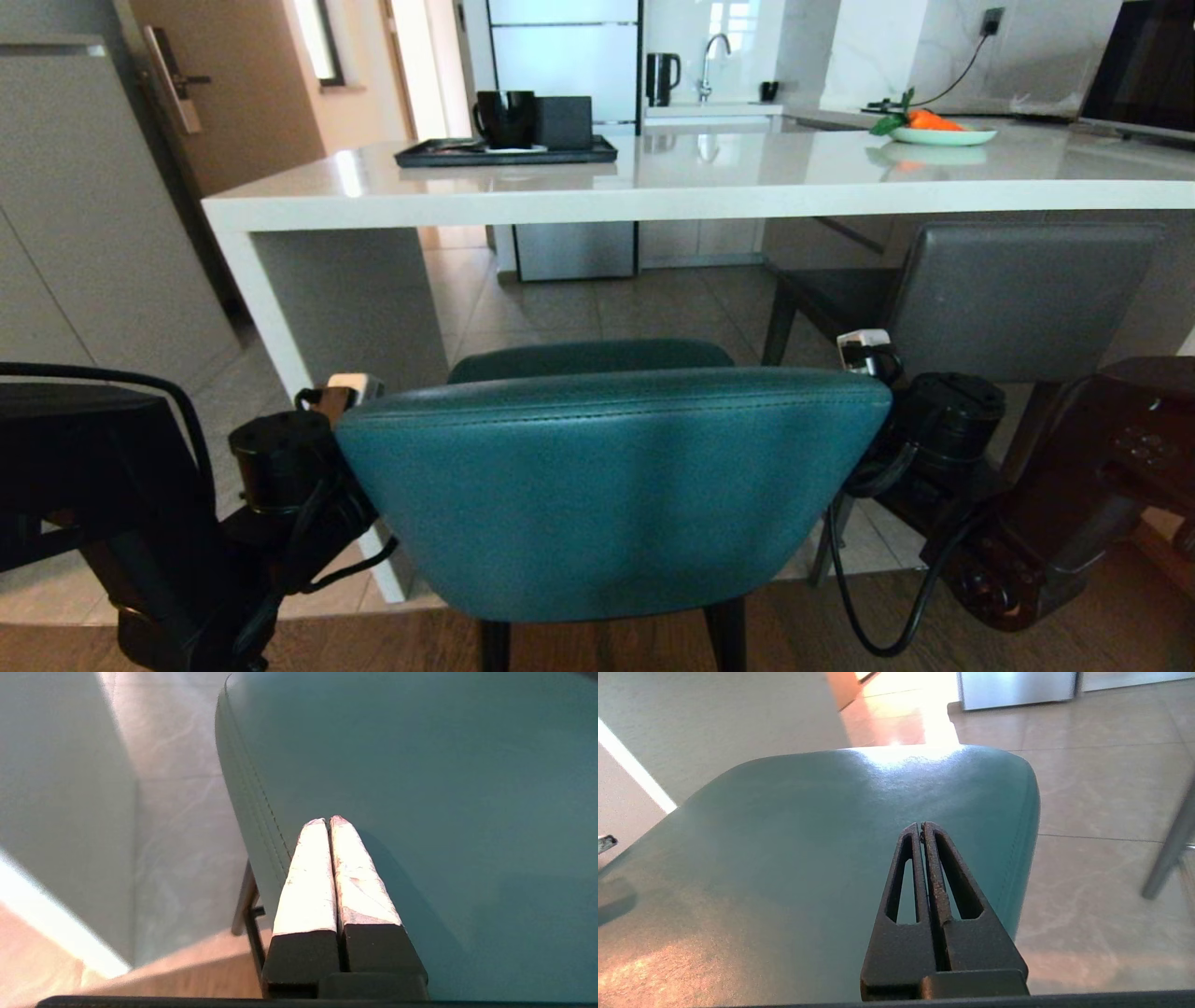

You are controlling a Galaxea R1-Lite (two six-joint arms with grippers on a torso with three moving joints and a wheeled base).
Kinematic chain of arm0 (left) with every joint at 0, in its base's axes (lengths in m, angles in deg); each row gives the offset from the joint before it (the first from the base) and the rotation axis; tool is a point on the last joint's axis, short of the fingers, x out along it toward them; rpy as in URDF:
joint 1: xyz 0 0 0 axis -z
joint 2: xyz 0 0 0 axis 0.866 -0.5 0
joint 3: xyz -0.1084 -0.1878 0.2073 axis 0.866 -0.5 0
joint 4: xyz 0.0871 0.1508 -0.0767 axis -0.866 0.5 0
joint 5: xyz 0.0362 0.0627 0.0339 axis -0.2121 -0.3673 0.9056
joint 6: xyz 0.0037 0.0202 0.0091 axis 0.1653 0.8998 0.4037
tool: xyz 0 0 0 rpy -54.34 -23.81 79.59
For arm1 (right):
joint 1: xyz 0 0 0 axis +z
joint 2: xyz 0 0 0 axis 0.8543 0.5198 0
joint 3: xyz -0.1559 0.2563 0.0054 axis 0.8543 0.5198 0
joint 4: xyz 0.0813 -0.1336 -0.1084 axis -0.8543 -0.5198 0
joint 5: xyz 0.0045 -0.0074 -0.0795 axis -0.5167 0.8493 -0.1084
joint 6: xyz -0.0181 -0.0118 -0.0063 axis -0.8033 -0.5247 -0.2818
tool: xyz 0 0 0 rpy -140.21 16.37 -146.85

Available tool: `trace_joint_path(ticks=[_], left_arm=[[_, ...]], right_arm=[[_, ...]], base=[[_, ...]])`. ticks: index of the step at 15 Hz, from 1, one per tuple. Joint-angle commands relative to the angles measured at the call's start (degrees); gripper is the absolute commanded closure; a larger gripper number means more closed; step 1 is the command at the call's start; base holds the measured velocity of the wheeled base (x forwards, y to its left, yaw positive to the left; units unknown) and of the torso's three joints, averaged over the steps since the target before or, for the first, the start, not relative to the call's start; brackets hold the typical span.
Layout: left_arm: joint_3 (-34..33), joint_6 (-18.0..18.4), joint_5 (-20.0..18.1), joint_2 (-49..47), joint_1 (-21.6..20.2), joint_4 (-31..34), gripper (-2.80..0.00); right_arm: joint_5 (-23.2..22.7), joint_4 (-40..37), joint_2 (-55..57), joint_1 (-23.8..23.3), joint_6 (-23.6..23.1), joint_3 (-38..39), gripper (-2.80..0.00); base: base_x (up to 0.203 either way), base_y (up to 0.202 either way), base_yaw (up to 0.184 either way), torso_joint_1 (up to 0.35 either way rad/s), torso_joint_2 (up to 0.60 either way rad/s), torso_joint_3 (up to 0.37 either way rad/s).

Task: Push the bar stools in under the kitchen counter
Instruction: Pull the blue chair out from under the dining table

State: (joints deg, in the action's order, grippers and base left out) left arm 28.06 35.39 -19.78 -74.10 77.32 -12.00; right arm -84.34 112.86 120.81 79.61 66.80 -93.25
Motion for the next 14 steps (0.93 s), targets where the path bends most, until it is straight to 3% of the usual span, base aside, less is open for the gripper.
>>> trace_joint_path(ticks=[1,8,14], left_arm=[[-1.0,-0.3,-0.3,2.4,-1.0,-0.8,0.0],[2.6,-1.5,0.7,-1.7,3.3,-0.6,0.0],[-7.4,-1.5,0.6,6.1,0.4,-0.6,0.0]], right_arm=[[0.0,0.5,0.0,0.9,0.2,0.0,0.0],[1.9,0.5,-6.7,0.9,2.4,12.0,0.0],[1.8,0.5,-3.1,2.7,2.5,9.2,0.0]], base=[[0.0,0.0,0.0,0.0,0.0,0.0],[0.0,0.0,0.0,0.0,0.0,0.0],[0.0,0.0,0.0,0.0,0.0,0.0]])
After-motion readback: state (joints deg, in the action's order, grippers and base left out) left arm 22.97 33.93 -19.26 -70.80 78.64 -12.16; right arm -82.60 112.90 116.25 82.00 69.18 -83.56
